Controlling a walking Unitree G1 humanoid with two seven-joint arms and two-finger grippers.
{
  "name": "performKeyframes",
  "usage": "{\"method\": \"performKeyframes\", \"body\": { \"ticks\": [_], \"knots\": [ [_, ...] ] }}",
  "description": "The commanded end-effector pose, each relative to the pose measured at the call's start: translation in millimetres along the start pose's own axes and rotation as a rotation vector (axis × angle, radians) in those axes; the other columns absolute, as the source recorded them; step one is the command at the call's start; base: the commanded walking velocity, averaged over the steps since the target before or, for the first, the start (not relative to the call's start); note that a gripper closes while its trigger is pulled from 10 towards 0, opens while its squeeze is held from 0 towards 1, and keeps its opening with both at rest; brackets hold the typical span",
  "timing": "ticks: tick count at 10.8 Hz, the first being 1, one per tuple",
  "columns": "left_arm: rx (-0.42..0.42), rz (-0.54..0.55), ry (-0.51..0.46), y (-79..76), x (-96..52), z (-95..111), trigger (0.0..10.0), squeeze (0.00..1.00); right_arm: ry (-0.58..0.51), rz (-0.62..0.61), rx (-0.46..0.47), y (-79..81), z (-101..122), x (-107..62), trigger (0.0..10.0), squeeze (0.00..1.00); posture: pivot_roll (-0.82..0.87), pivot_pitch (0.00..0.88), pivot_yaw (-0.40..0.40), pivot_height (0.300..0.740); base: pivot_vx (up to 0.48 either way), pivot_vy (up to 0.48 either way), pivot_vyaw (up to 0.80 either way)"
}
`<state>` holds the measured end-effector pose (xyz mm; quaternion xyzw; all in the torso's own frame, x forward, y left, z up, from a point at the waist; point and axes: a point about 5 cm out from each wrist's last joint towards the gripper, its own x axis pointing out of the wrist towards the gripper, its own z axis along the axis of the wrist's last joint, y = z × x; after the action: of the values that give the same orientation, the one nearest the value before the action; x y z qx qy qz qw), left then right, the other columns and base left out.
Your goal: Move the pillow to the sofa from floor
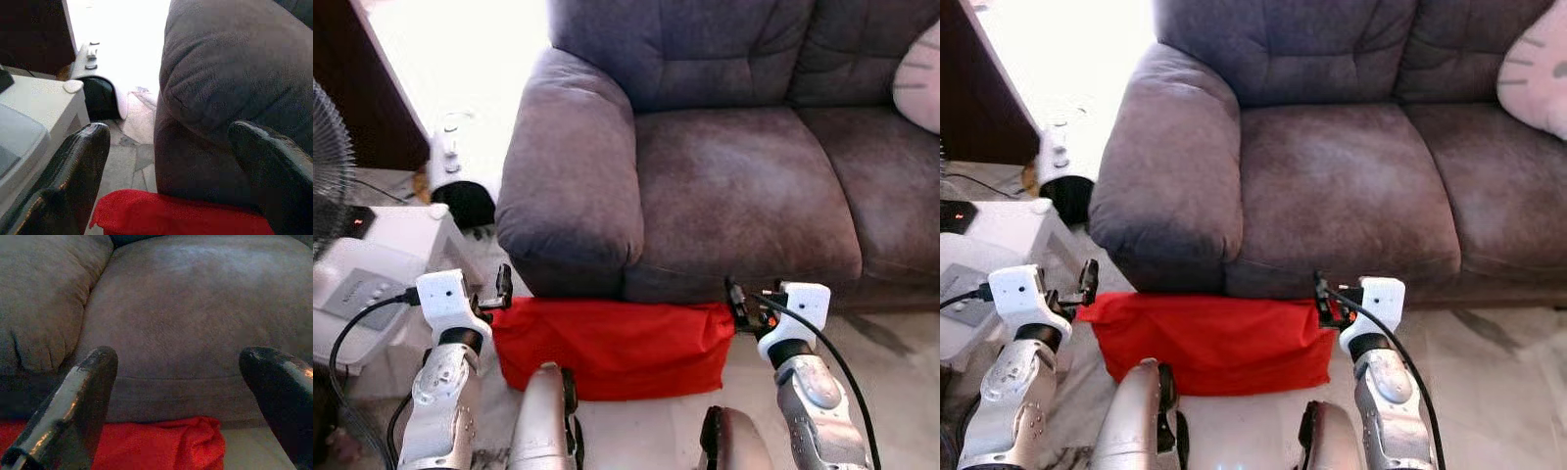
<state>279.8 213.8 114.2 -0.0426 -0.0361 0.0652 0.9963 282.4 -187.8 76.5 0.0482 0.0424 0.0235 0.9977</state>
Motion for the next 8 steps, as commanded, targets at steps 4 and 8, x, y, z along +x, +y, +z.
{"method": "performKeyframes", "body": {
  "ticks": [4,8],
  "knots": [
    [0.012,0.009,0.028,3.7,-2.3,-4.6,10.0,0.00,0.012,0.020,-0.010,1.1,-4.6,-2.6,10.0,0.00,0.11,0.220,-0.015,0.524,0.000,0.000,0.00],
    [0.008,-0.002,0.034,1.6,-0.3,-3.4,10.0,0.00,0.017,0.016,-0.009,-0.3,-6.6,-3.7,10.0,0.00,0.11,0.222,-0.011,0.524,0.000,0.000,0.00]
  ]
}}
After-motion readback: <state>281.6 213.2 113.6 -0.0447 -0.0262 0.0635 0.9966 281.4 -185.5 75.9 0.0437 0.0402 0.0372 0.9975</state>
